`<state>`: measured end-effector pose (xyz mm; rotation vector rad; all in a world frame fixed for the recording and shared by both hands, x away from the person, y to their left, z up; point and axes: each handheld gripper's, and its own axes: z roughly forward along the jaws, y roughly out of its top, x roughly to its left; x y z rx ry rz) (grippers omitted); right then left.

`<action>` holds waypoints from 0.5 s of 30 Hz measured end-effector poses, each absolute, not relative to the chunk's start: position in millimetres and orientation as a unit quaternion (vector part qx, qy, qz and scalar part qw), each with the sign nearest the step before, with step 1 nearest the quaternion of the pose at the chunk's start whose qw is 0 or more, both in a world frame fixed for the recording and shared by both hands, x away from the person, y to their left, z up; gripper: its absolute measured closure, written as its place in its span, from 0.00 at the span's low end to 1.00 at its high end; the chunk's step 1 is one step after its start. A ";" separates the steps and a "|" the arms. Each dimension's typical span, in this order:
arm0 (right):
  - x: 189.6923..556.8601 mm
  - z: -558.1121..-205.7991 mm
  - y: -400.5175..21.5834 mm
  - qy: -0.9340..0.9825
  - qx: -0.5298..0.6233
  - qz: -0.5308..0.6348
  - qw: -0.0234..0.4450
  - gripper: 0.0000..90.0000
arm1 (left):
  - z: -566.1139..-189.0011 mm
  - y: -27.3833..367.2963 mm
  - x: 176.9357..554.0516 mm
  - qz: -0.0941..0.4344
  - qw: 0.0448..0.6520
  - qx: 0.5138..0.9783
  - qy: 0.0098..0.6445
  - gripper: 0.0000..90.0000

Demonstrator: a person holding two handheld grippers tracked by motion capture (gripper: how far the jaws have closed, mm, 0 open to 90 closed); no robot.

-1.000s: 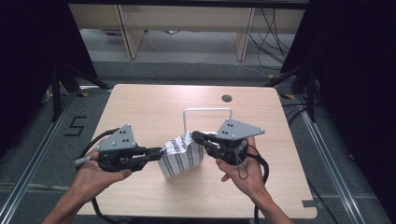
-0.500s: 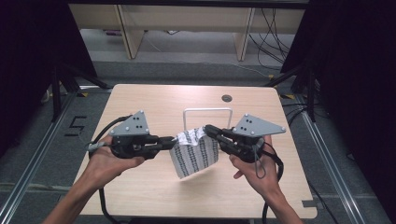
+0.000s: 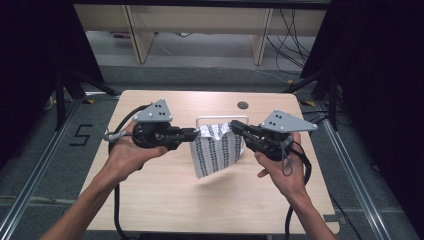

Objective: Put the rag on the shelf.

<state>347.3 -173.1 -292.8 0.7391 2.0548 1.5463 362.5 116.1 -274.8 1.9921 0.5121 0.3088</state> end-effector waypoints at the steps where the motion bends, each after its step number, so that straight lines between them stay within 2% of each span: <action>1: 349.1 -291.7 -174.3 0.746 0.274 0.562 0.231 0.99 | -274.3 115.4 364.6 0.128 0.508 0.824 0.214 0.95; 15: 371.7 -287.3 -182.5 0.735 0.290 0.563 0.242 0.98 | -267.0 104.9 388.4 0.135 0.510 0.820 0.222 0.94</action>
